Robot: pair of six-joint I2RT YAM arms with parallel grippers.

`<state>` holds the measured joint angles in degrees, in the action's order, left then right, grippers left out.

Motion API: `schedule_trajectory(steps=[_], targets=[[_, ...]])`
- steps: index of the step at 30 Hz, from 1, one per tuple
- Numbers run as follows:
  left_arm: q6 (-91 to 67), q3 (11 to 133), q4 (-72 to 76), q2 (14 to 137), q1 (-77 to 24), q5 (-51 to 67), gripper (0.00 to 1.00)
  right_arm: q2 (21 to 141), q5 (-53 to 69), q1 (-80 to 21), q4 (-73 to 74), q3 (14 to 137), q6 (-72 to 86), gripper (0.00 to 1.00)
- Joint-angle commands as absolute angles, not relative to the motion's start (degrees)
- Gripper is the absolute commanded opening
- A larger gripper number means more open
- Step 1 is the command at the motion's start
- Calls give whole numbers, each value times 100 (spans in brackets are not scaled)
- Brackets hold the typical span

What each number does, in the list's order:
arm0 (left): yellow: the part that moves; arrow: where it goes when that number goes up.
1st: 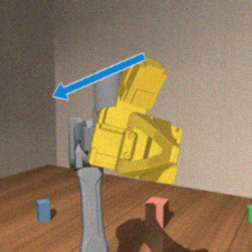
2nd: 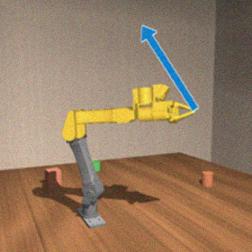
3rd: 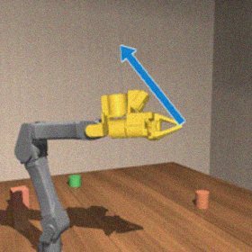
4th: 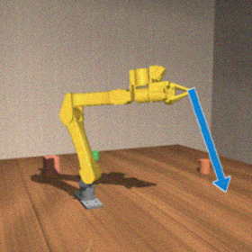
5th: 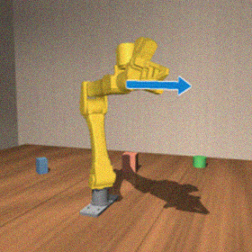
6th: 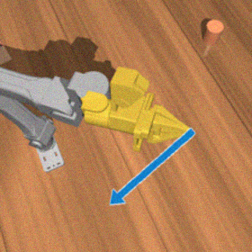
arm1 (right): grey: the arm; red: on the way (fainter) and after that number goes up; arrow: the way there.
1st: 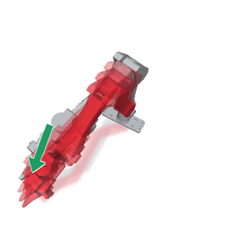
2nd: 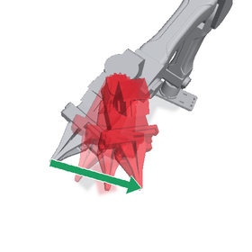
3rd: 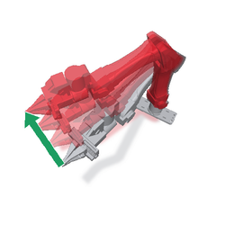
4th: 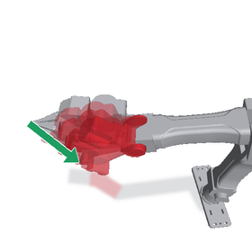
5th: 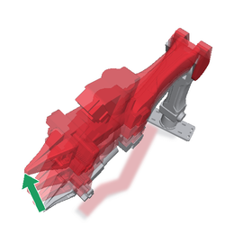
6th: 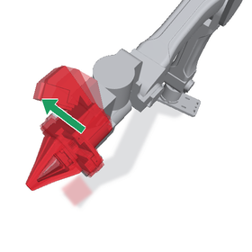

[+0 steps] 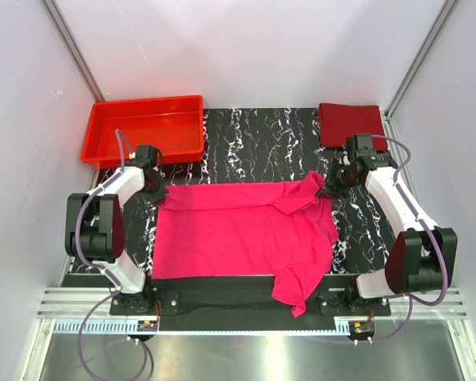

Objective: Fold and stack the t-shirts
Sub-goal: Fold the tshirt

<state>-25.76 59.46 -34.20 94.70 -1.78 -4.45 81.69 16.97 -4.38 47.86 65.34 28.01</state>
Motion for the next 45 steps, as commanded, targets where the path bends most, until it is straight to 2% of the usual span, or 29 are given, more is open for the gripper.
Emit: schedule_trajectory(steps=[1,7,9,11,13,14,17,19,20,25,32,38,45], targets=[[-2610,5942,-3147,9518,-141,-334,0,8139,1556,-378,4685,6627,2672,0],[-2558,5880,-3216,9572,-141,-448,1,8130,1529,-378,4763,6478,2646,0],[-2566,5906,-3339,9519,-141,-772,9,8095,1573,-369,4956,6355,2663,2],[-2628,6011,-3716,9370,-141,-1238,31,8042,1775,-378,5123,6136,2690,13],[-2654,6178,-4130,9055,-132,-1406,46,7902,1811,-369,5308,6039,2698,21],[-2680,6179,-4235,8887,-132,-1398,60,7832,1819,-369,5448,5986,2707,25],[-2725,6153,-4473,8281,-141,-1169,68,7691,1688,-369,5694,6090,2690,35],[-2638,6126,-4326,8026,-141,-916,70,7708,1434,-299,5617,6152,2707,44],[-2541,6126,-4168,7990,-141,-723,69,7760,1415,-247,5425,6265,2698,45],[-2390,6503,-3340,8908,-158,779,57,8945,1380,158,5002,7082,2505,54],[-2223,6978,-3041,9869,-167,949,49,10405,1169,290,4623,8531,2250,67],[-2461,6856,-2936,10248,-167,923,43,11232,1705,431,4588,9008,2777,68],[-2461,6934,-3137,10520,-167,774,41,11662,2091,518,4307,8903,3216,67]])
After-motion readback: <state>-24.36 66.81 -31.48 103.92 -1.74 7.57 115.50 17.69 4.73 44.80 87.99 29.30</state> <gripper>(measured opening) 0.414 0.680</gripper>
